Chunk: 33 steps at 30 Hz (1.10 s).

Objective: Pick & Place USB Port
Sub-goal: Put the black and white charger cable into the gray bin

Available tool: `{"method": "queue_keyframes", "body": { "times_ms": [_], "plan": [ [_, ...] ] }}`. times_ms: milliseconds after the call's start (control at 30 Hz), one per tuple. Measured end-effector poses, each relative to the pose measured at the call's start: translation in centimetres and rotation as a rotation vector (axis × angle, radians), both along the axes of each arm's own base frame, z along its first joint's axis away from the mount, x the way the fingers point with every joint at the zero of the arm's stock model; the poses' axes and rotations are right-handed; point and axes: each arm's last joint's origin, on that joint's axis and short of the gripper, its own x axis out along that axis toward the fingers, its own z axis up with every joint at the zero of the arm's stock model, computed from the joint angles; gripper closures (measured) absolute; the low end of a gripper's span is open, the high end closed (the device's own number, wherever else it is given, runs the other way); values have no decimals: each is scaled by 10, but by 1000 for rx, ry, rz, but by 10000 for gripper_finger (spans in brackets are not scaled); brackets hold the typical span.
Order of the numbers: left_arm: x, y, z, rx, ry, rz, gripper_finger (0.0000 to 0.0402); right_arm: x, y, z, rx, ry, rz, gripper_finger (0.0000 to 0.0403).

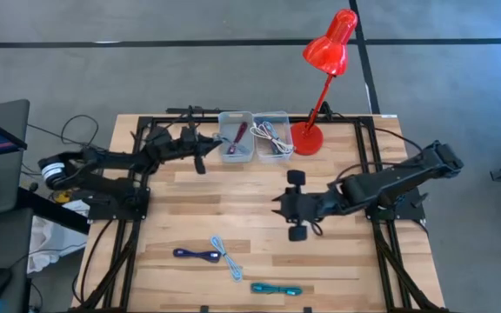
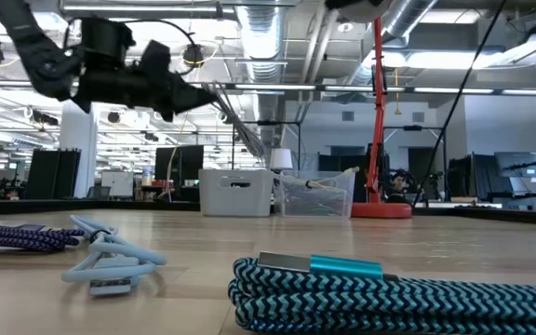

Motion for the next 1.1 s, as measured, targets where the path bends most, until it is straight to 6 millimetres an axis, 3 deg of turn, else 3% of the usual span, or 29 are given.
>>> {"method": "queue_keyframes", "body": {
  "times_ms": [367, 800, 900, 1100],
  "plan": [
    [-2, 45, -23, -99, 83, 154, 395, -26, 18, 10, -55, -18, -16, 286],
    [1, 57, -65, -224, 209, 185, 394, -28, 16, 9, -114, -20, -73, 286],
    [3, 59, -66, -242, 197, 209, 386, -28, 16, 9, -101, -21, -84, 286],
    [11, 63, -48, -187, 110, 224, 340, -28, 16, 9, -100, -20, -85, 286]
  ]
}}
